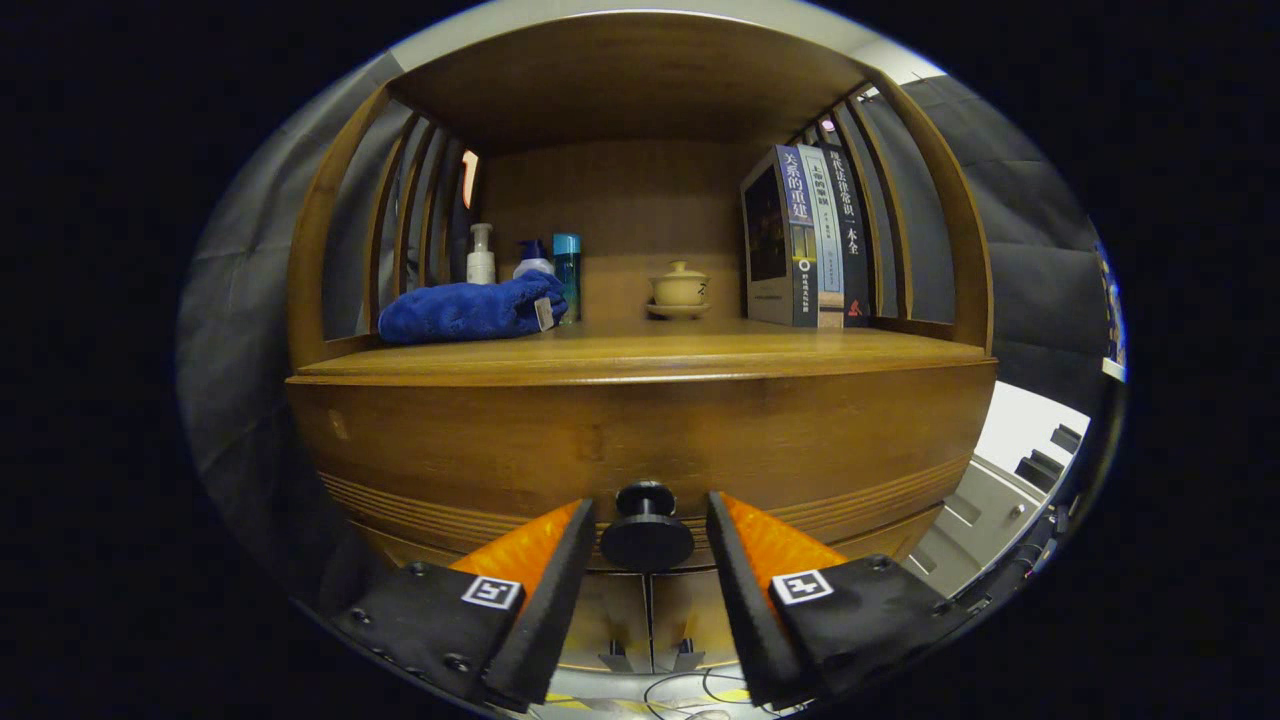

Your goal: Pull open the drawer, take out the items inside it, and place them on the countertop above the cabinet.

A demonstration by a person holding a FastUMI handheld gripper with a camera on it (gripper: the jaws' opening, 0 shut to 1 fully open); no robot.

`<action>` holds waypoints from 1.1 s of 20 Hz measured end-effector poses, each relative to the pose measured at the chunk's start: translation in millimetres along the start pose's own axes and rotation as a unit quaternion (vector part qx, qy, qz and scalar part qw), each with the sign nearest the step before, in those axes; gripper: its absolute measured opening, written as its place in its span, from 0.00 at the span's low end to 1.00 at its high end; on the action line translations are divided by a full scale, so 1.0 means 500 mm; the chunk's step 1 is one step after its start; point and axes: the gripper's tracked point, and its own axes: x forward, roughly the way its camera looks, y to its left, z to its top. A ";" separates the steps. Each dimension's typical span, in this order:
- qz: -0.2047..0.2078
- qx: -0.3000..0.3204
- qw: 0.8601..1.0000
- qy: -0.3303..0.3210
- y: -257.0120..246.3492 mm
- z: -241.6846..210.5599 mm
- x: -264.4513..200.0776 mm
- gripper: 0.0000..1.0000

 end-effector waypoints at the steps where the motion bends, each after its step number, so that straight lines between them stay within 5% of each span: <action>1: 0.000 0.008 1.000 0.001 0.006 -0.003 0.005 0.69; 9: -0.018 0.005 1.000 -0.002 -0.003 0.005 0.007 0.33; 22: -0.012 0.005 1.000 0.003 -0.001 -0.024 -0.116 0.33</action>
